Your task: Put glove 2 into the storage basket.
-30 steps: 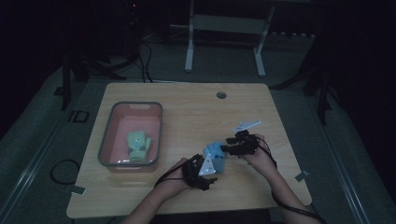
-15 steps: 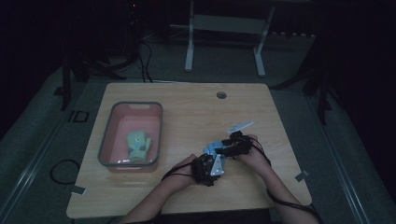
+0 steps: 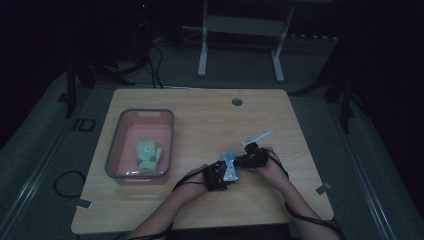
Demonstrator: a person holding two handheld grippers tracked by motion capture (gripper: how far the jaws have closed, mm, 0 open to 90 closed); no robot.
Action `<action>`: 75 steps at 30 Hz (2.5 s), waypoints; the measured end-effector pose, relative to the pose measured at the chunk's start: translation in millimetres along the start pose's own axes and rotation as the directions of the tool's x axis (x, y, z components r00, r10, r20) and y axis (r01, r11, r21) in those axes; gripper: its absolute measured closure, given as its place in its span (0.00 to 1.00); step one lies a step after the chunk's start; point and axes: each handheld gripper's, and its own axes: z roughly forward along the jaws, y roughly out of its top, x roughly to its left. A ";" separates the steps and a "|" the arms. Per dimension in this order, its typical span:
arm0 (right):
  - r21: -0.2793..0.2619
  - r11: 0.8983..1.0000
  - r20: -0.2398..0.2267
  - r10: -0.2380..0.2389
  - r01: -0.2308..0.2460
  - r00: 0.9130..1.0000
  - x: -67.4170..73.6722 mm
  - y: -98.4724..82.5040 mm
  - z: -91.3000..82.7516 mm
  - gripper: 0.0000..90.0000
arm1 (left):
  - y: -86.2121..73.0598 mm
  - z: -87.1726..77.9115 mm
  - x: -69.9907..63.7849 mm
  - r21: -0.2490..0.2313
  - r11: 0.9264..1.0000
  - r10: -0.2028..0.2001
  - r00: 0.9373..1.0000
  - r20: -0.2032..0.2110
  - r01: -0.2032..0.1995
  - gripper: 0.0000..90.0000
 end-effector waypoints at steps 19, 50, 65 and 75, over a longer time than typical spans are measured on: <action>-0.100 0.995 -0.007 -0.014 0.013 1.000 20.4 44.3 -30.1 0.91 | 14.2 -48.1 13.7 0.003 1.000 0.031 0.995 -0.092 -0.031 0.84; -0.150 0.981 -0.052 -0.130 0.121 0.990 69.2 136.8 -24.2 0.91 | -4.8 -130.9 40.2 0.079 0.996 0.050 0.976 -0.212 -0.034 0.84; -0.152 0.974 -0.086 -0.182 0.168 0.980 97.6 176.5 -0.5 0.91 | -31.6 -168.4 50.1 0.107 0.994 0.019 0.964 -0.267 0.010 0.84; -0.136 0.970 -0.115 -0.217 0.201 0.969 120.9 199.4 22.5 0.91 | -55.9 -189.8 51.4 0.141 0.989 0.000 0.957 -0.289 0.043 0.84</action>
